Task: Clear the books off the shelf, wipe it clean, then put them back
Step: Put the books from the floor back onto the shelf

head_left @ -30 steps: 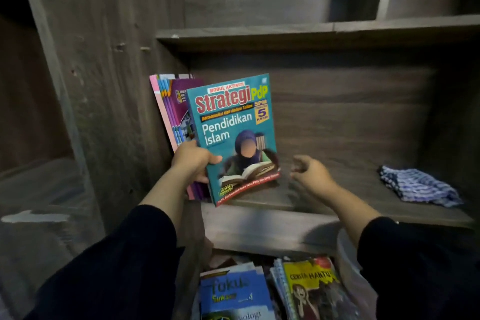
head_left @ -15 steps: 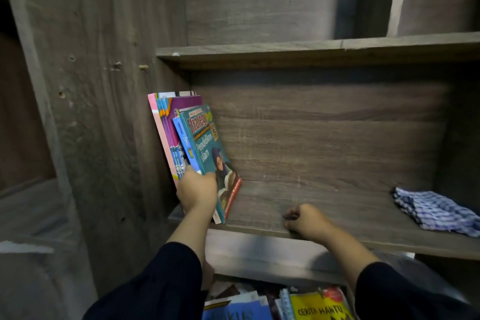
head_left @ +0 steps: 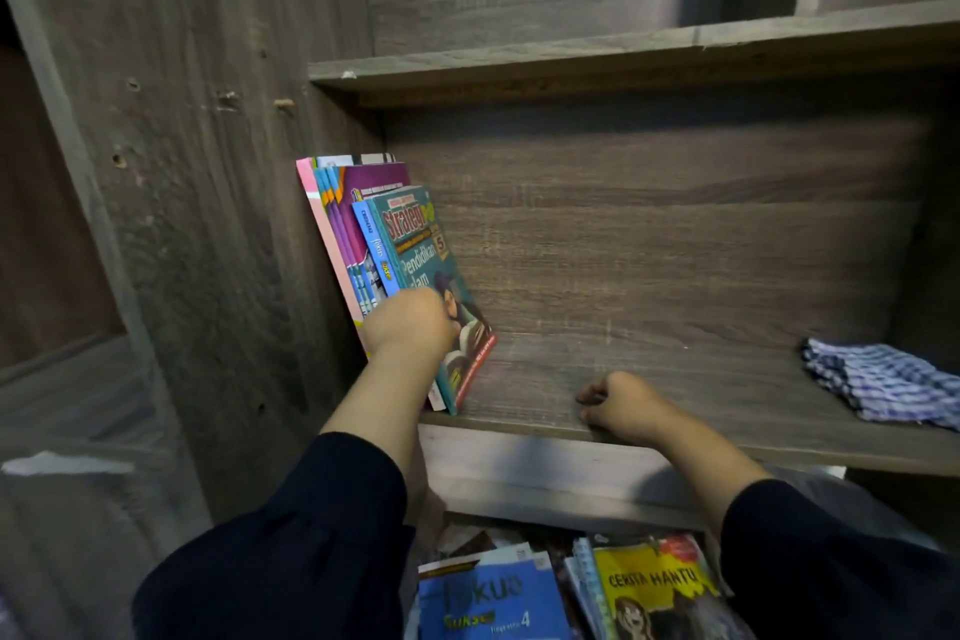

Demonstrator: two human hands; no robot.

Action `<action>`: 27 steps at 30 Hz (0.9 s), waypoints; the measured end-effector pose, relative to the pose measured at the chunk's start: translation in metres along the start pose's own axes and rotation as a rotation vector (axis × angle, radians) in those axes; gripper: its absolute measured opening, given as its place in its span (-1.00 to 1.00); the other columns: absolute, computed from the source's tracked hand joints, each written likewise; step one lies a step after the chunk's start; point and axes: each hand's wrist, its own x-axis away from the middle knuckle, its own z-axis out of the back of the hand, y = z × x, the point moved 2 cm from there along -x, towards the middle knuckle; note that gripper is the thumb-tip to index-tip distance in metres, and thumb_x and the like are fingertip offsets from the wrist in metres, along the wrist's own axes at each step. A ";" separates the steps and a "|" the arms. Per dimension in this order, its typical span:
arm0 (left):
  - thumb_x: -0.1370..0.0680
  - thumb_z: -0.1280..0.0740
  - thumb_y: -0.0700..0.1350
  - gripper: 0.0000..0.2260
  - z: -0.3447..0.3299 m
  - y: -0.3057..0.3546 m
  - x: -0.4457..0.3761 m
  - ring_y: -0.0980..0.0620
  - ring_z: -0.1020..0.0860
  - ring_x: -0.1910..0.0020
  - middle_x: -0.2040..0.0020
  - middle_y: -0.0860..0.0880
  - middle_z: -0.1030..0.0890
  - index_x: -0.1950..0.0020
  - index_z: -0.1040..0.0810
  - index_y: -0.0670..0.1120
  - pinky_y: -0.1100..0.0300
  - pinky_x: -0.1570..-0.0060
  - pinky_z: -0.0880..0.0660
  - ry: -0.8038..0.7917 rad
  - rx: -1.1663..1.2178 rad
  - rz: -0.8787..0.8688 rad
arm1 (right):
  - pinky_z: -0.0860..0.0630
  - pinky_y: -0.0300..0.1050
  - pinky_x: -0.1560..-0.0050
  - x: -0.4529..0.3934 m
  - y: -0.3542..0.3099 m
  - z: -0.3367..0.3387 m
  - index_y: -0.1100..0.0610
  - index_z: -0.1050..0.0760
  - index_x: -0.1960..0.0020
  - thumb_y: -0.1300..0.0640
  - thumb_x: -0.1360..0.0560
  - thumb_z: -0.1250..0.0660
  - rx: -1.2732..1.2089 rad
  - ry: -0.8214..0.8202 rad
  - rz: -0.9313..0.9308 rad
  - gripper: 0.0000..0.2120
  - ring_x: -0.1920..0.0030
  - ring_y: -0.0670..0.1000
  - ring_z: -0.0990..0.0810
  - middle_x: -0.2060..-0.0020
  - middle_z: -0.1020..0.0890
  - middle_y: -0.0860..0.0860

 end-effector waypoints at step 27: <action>-0.57 -0.22 -0.06 -0.59 -0.115 0.009 -0.007 -0.20 -0.04 -0.54 -0.48 -0.16 -0.32 -0.41 -0.41 -0.12 -0.17 -0.49 0.18 -0.009 -0.578 -0.500 | -0.52 -0.09 -0.10 -0.009 0.002 -0.004 0.01 -0.55 0.07 0.07 -0.45 -0.33 0.191 0.058 0.044 -0.92 -0.06 0.10 -0.59 -0.01 -0.65 0.09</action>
